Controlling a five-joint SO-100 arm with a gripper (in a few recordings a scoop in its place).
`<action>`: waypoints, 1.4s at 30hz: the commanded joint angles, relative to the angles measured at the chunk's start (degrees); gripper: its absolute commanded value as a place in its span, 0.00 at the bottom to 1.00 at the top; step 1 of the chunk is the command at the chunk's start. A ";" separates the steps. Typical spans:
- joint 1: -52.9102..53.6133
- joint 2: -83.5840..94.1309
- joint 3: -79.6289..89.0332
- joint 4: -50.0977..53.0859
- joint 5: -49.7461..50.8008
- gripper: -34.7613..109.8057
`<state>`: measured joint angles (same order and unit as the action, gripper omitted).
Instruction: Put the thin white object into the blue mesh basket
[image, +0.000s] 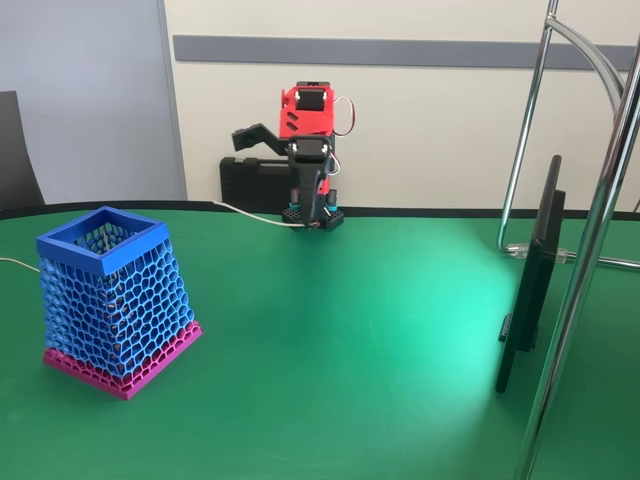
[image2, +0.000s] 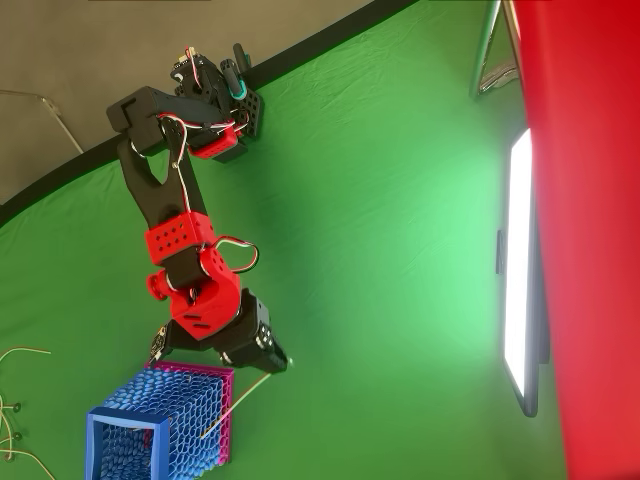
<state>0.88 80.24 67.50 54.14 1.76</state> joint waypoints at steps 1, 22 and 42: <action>2.64 -3.25 -8.00 -2.29 4.31 0.27; 15.21 -23.73 -42.45 0.00 36.04 0.27; 21.53 -26.89 -42.10 -3.96 53.35 0.31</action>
<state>21.62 52.21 26.10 51.06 52.82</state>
